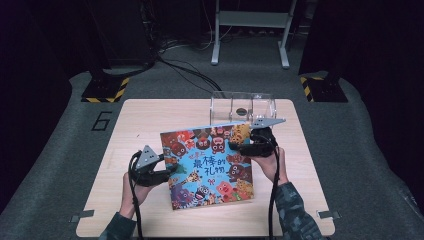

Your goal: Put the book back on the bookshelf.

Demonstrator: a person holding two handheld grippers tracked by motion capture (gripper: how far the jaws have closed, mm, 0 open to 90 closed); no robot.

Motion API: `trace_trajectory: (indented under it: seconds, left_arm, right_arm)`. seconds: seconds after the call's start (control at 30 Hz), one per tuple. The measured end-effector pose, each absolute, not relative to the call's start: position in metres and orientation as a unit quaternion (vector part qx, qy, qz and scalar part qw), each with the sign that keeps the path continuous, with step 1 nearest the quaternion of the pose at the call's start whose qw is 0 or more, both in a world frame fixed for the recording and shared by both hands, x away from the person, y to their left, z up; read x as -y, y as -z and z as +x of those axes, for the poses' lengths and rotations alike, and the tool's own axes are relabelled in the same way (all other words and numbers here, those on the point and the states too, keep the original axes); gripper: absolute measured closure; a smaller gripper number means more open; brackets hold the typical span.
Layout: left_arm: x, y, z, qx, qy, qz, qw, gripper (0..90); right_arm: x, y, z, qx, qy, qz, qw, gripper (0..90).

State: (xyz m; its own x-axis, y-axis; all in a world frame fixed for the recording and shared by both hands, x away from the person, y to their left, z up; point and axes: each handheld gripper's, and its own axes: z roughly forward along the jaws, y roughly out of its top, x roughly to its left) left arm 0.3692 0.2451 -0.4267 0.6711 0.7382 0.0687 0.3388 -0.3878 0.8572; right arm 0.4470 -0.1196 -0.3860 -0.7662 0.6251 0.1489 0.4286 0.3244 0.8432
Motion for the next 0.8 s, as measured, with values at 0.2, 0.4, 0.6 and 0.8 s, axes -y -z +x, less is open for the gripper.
trace_trajectory:
  seconds: [0.2, 0.4, 0.6, 0.8]
  left_arm:
    - [-0.247, 0.42, 0.367, -0.332, -0.237, 0.798, 0.444, 46.9]
    - [-0.248, 0.417, 0.365, -0.333, -0.248, 0.79, 0.451, 49.7]
    - [-0.249, 0.413, 0.365, -0.33, -0.253, 0.789, 0.452, 52.0]
    - [-0.248, 0.41, 0.365, -0.325, -0.265, 0.787, 0.453, 54.8]
  right_arm:
    - [0.118, 0.379, 0.445, -0.806, -0.483, 0.32, 0.116, 44.9]
    - [0.115, 0.373, 0.442, -0.809, -0.479, 0.314, 0.131, 44.3]
    - [0.115, 0.371, 0.439, -0.806, -0.485, 0.308, 0.141, 44.3]
    - [0.116, 0.366, 0.44, -0.808, -0.482, 0.305, 0.147, 43.9]
